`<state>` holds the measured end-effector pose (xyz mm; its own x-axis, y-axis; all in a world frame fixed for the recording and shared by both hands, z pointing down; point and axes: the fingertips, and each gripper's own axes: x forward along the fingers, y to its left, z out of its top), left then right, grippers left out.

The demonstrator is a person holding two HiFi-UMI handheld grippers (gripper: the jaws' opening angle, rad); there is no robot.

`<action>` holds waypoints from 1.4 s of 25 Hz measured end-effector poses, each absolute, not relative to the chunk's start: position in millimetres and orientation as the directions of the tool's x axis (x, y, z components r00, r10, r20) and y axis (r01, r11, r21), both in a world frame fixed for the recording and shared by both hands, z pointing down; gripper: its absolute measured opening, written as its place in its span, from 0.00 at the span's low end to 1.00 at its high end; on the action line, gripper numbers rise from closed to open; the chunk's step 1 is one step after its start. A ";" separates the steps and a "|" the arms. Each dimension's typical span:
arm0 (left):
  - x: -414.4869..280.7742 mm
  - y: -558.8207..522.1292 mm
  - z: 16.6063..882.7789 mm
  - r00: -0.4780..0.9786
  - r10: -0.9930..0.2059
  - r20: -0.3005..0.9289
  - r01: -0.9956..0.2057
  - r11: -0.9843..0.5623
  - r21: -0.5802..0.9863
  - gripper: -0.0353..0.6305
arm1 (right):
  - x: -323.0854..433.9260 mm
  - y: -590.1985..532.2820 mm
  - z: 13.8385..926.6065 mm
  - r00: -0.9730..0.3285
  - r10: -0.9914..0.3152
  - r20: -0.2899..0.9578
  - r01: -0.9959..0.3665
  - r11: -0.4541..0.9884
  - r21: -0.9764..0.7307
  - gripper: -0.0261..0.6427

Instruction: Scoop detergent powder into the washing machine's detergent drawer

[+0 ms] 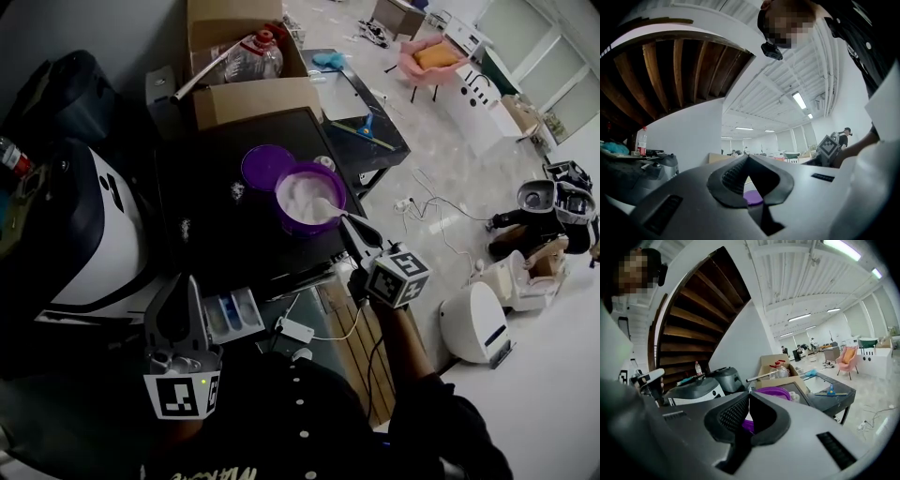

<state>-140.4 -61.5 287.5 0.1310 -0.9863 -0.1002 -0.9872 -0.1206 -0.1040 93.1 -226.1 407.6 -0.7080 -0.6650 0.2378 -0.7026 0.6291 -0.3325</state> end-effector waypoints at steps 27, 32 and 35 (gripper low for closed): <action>-138.0 -68.6 286.9 0.140 -0.986 -0.094 -0.986 -0.130 -0.104 0.06 | 91.3 -194.3 361.9 -0.665 -0.737 0.120 -0.747 0.651 -0.139 0.13; -127.2 -75.0 277.0 0.159 -0.980 -0.118 -0.984 -0.147 -0.102 0.06 | 94.3 -167.7 324.1 -0.668 -0.744 0.021 -0.738 0.660 -0.140 0.09; -123.1 -79.6 273.3 0.163 -0.979 -0.119 -0.983 -0.152 -0.100 0.06 | 103.5 -161.3 311.5 -0.631 -0.776 0.000 -0.771 0.626 -0.119 0.09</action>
<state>-123.1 -79.6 273.3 0.1634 -0.9793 -0.1190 -0.9833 -0.1519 -0.1002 103.5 -161.3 311.5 -0.6306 -0.7761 -0.0003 -0.7706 0.6262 -0.1186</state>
